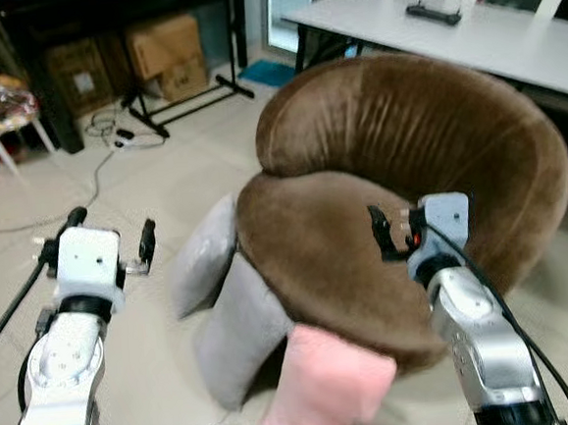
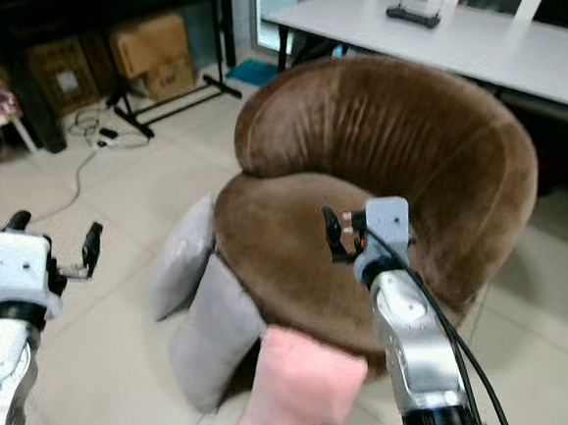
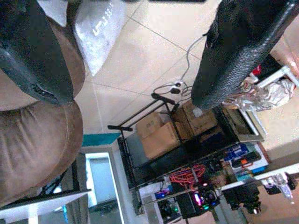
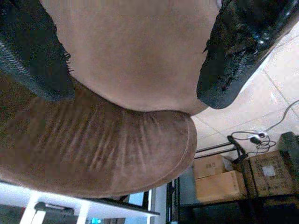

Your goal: Move the pillow to the sofa from floor

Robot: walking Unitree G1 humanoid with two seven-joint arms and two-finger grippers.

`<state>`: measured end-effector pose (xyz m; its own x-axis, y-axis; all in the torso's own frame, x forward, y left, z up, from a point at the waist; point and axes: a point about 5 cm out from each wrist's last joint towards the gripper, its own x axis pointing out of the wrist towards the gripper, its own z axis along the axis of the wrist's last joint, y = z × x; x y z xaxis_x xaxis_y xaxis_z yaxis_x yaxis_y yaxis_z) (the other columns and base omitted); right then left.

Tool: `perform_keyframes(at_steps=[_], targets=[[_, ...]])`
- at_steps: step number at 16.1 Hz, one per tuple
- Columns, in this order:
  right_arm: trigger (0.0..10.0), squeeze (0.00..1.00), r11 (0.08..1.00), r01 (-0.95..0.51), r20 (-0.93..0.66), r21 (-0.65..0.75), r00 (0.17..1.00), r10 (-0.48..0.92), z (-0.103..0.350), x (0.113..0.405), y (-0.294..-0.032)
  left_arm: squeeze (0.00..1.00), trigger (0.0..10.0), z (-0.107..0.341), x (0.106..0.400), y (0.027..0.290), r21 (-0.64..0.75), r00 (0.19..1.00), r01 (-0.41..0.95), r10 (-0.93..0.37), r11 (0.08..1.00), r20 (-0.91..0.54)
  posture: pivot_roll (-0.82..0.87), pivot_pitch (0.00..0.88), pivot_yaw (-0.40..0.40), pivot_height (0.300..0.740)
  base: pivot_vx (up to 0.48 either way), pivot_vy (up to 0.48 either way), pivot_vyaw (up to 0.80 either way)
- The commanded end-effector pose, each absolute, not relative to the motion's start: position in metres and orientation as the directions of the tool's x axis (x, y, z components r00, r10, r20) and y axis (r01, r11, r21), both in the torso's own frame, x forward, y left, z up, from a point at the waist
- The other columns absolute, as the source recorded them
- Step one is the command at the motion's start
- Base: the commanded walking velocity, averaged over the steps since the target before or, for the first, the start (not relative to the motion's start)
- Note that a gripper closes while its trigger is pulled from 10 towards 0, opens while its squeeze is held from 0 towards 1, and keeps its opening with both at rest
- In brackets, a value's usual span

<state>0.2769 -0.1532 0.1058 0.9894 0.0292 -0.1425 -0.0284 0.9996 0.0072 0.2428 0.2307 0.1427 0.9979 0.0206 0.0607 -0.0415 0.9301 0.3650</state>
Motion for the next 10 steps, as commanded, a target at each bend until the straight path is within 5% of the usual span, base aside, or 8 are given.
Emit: perform_keyframes(at_steps=[1, 3, 5, 10], targets=[[10.0, 0.00, 1.000, -0.013, -0.161, 0.012, 0.987, 0.015, 0.1035, 0.2741, -0.1551, 0.66, 10.0, 0.1447, 0.2452, 0.2299, 0.358, 0.998, -0.031, 0.008, 0.933, 0.065, 0.05, 0.000, -0.018, 0.636, 0.000, 0.000, 0.00], [10.0, 0.00, 1.000, -0.008, -0.161, 0.017, 0.987, 0.010, 0.1043, 0.2729, -0.1544, 0.25, 10.0, 0.1448, 0.2447, 0.2292, 0.364, 0.998, -0.018, -0.007, 0.931, 0.067, 0.04, 0.000, -0.006, 0.611, 0.000, 0.000, 0.00], [10.0, 0.00, 1.000, -0.007, -0.164, 0.013, 0.986, 0.009, 0.1041, 0.2724, -0.1547, 0.07, 10.0, 0.1444, 0.2445, 0.2275, 0.362, 0.998, -0.015, -0.009, 0.932, 0.066, 0.04, 0.000, -0.012, 0.591, 0.000, 0.000, 0.00], [10.0, 0.00, 1.000, -0.030, -0.164, -0.002, 0.986, 0.029, 0.1063, 0.2771, -0.1534, 0.00, 10.0, 0.1415, 0.2425, 0.2260, 0.336, 0.998, -0.034, 0.015, 0.941, 0.059, 0.05, 0.000, -0.041, 0.581, 0.000, 0.000, 0.00]])
